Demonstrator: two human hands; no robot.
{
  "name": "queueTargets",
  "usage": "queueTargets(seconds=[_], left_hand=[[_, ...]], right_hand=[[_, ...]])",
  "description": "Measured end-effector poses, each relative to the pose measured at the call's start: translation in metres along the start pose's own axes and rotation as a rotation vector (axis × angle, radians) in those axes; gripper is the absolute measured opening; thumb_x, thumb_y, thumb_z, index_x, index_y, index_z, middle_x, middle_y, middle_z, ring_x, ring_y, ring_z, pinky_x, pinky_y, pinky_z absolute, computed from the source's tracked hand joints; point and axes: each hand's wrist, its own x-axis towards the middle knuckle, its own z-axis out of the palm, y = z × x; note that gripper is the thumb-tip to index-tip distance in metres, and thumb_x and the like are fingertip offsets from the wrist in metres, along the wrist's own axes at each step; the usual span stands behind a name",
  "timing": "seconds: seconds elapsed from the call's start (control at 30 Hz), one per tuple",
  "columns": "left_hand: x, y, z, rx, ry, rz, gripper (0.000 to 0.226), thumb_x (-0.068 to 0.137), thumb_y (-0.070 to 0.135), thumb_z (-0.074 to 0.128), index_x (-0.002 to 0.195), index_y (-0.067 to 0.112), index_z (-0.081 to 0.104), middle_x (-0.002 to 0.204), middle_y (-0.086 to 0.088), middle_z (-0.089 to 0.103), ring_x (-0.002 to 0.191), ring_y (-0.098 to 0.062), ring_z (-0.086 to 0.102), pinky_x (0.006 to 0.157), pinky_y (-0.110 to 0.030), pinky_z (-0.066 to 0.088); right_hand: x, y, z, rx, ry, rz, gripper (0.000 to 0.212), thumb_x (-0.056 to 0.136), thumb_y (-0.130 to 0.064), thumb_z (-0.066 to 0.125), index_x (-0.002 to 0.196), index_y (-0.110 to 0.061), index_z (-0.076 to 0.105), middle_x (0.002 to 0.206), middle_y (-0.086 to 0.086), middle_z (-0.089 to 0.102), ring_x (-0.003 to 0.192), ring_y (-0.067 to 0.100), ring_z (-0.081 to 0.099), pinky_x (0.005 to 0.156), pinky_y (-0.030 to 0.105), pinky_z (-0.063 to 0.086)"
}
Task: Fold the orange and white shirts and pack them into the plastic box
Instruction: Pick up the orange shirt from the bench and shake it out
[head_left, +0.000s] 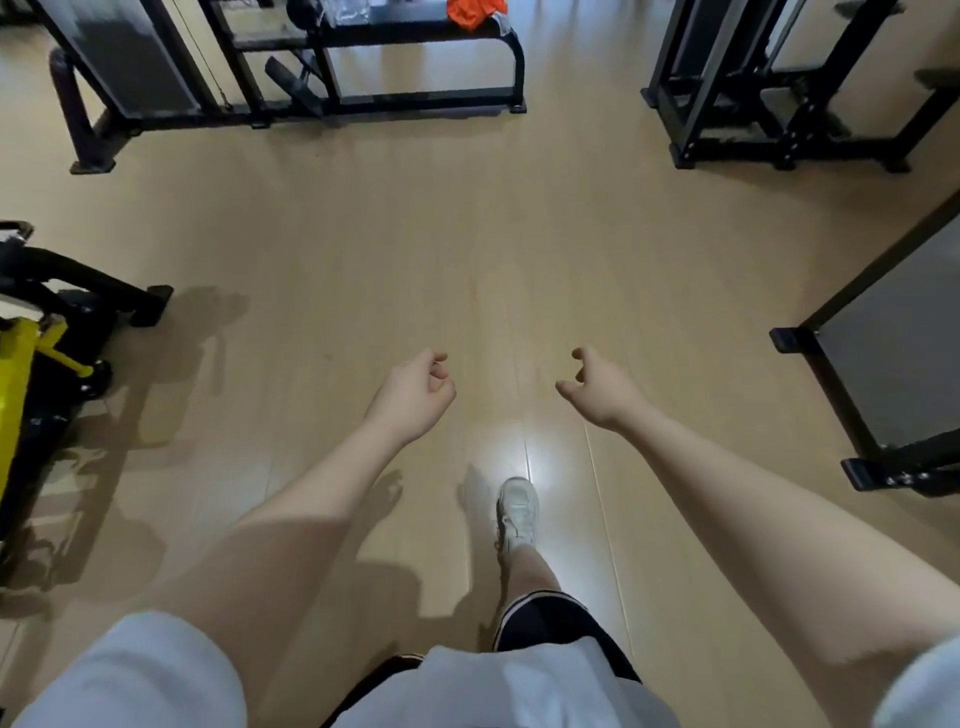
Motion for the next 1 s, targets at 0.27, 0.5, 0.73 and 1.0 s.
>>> queueTargets(seconds=[0.27, 0.5, 0.73, 1.0], left_hand=[[0.198, 0.059, -0.023, -0.033, 0.055, -0.042, 0.037, 0.088, 0.008, 0.052, 0.124, 0.002, 0.053, 0.113, -0.013, 0.063, 0.098, -0.026, 0.059, 0.081, -0.019, 0.037], [0.360, 0.070, -0.064, -0.097, 0.140, -0.174, 0.037, 0.087, 0.006, 0.052, 0.124, 0.004, 0.053, 0.111, -0.011, 0.063, 0.085, -0.018, 0.054, 0.076, -0.017, 0.035], [0.545, 0.054, -0.078, -0.072, 0.130, -0.206, 0.036, 0.088, 0.010, 0.050, 0.124, 0.005, 0.053, 0.112, -0.012, 0.065, 0.105, -0.028, 0.059, 0.091, -0.029, 0.042], [0.789, 0.087, -0.126, -0.047, 0.010, -0.132, 0.037, 0.089, 0.005, 0.049, 0.125, 0.000, 0.052, 0.115, -0.015, 0.064, 0.107, -0.029, 0.059, 0.087, -0.026, 0.040]], right_hand=[[0.198, -0.033, -0.106, 0.016, -0.007, -0.040, 0.052, 0.092, -0.029, 0.050, 0.137, -0.007, 0.036, 0.135, 0.018, 0.049, 0.124, 0.032, 0.047, 0.097, 0.034, 0.039], [0.352, -0.080, -0.163, -0.031, -0.064, -0.094, 0.048, 0.093, -0.027, 0.049, 0.134, -0.005, 0.039, 0.134, 0.015, 0.052, 0.124, 0.031, 0.047, 0.096, 0.031, 0.038], [0.529, -0.129, -0.184, -0.057, -0.124, -0.131, 0.047, 0.093, -0.025, 0.048, 0.135, -0.005, 0.039, 0.136, 0.015, 0.050, 0.126, 0.030, 0.046, 0.098, 0.031, 0.037], [0.748, -0.196, -0.273, -0.039, -0.109, -0.070, 0.043, 0.093, -0.025, 0.048, 0.132, -0.007, 0.043, 0.127, 0.013, 0.057, 0.119, 0.029, 0.051, 0.092, 0.028, 0.039]])
